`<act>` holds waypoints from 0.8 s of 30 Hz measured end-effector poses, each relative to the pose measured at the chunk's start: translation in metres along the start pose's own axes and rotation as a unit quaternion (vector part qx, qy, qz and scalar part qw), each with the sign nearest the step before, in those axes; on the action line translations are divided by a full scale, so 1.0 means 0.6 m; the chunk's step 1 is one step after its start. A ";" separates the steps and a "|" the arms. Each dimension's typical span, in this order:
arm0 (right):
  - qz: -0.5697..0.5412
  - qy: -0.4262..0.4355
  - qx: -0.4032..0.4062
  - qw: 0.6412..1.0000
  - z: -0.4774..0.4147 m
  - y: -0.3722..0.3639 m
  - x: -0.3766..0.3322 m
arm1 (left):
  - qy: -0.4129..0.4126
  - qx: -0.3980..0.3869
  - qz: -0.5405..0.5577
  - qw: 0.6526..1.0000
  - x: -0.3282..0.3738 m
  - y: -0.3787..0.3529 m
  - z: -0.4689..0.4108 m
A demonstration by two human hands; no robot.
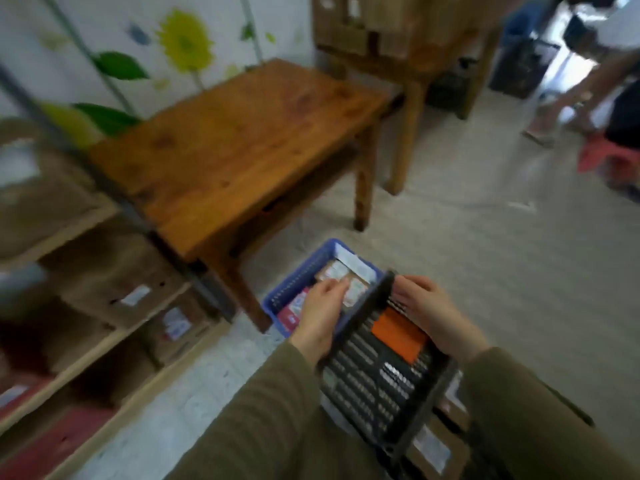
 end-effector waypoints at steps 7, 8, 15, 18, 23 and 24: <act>0.128 0.131 -0.169 0.969 0.159 -0.338 -0.191 | -0.135 0.146 0.119 0.973 0.174 0.338 0.176; 0.134 0.149 -0.196 0.960 0.190 -0.398 -0.214 | -0.152 0.170 0.144 0.963 0.192 0.399 0.202; 0.143 0.182 -0.339 0.912 0.384 -0.802 -0.260 | -0.247 0.314 0.232 0.887 0.249 0.811 0.407; 0.158 0.198 -0.368 0.894 0.461 -0.938 -0.248 | -0.271 0.357 0.255 0.857 0.253 0.942 0.486; 0.203 0.218 -0.429 0.853 0.543 -1.115 -0.248 | -0.296 0.414 0.256 0.822 0.271 1.089 0.554; 0.210 0.223 -0.434 0.847 0.553 -1.148 -0.252 | -0.301 0.422 0.260 0.815 0.275 1.114 0.562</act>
Point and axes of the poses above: each hand's wrist, its own z-axis away from the middle knuckle, its own y-axis out of the back of the hand, x = y × z, the point moved 2 cm from there along -z, towards the middle knuckle, and after that the axes turned 13 degrees about z, right-handed, at the moved point
